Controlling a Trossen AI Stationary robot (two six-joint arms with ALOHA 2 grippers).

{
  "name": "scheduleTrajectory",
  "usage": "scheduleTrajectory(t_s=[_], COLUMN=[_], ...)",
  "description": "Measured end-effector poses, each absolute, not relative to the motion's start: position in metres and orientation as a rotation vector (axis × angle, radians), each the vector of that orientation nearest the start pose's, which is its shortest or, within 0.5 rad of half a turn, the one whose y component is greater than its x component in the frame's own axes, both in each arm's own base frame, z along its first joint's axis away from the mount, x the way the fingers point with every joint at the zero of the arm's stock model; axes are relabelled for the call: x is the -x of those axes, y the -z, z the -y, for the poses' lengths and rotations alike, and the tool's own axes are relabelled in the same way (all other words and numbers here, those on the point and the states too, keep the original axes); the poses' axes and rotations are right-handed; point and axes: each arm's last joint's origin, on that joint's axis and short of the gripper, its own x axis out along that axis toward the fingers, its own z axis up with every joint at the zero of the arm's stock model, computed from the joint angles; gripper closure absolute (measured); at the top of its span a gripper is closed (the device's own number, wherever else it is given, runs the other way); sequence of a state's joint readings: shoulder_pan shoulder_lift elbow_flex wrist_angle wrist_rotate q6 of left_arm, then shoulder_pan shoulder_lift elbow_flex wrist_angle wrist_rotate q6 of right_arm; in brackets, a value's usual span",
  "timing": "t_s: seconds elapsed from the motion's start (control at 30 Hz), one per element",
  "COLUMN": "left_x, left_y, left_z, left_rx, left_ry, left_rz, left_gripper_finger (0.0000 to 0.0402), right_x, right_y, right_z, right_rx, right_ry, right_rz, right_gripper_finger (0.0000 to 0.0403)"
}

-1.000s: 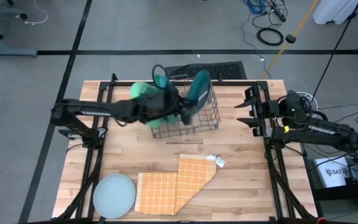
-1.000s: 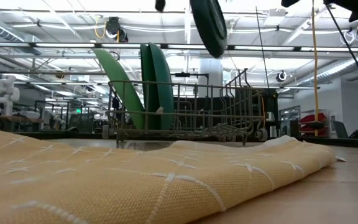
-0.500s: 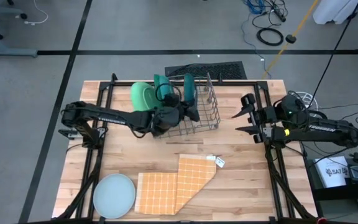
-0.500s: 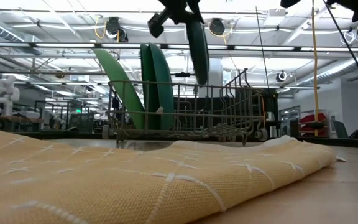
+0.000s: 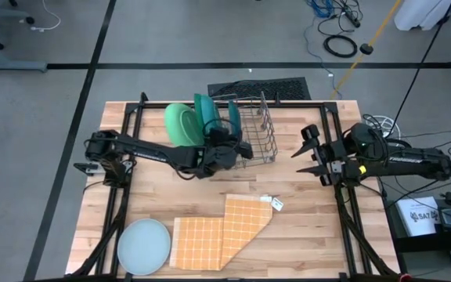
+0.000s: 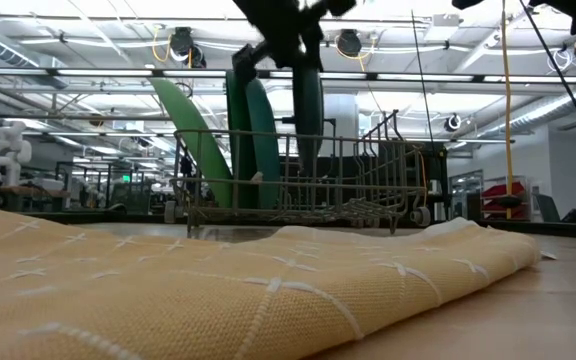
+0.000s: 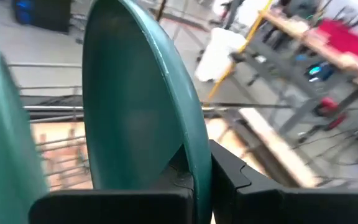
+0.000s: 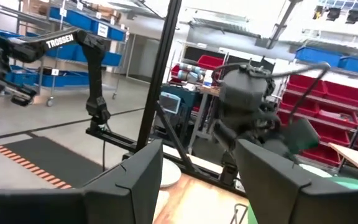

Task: Sort dishes
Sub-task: Put the dark green plate on the dish rack

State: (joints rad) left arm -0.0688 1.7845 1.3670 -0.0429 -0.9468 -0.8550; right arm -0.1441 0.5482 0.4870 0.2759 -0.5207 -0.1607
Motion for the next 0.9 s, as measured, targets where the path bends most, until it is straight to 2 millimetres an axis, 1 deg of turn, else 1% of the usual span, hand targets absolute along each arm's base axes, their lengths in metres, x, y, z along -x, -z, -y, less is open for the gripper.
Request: scheduleTrajectory(t_s=[0.13,0.3,0.37,0.47,0.63,0.77,0.9], left_x=[-0.408,-0.413,-0.413,-0.413,-0.412,-0.412,-0.412], left_y=[-0.261,-0.251,-0.249,-0.250,-0.251,-0.251,-0.251], left_z=[-0.001,-0.007,-0.007,-0.008,-0.009,-0.009,-0.009], left_rx=[0.521,0.512,0.505,0.495,0.478,0.478,0.468], left_ry=[-1.013,-1.044,-1.052,-1.082,-1.120,-1.120,-1.120], left_rz=[-0.058,-0.050,-0.055,-0.031,-0.003,-0.003,-0.007], left_gripper_finger=[0.0380,0.0380,0.0379,0.0354,0.0307,0.0287,0.0278], right_x=[-0.135,-0.136,-0.137,-0.138,-0.144,-0.150,-0.156], right_y=[-0.304,-0.303,-0.303,-0.302,-0.298,-0.294,-0.292], right_z=[0.002,0.000,0.000,0.000,0.000,0.000,0.001], right_rx=[0.209,0.195,0.192,0.189,0.177,0.156,0.147], right_ry=[-0.380,-0.395,-0.373,-0.343,-0.347,-0.350,-0.350], right_rz=[0.213,0.204,0.202,0.196,0.166,0.134,0.120], right_gripper_finger=[0.0209,0.0209,0.0209,0.0209,0.0209,0.0209,0.0209])
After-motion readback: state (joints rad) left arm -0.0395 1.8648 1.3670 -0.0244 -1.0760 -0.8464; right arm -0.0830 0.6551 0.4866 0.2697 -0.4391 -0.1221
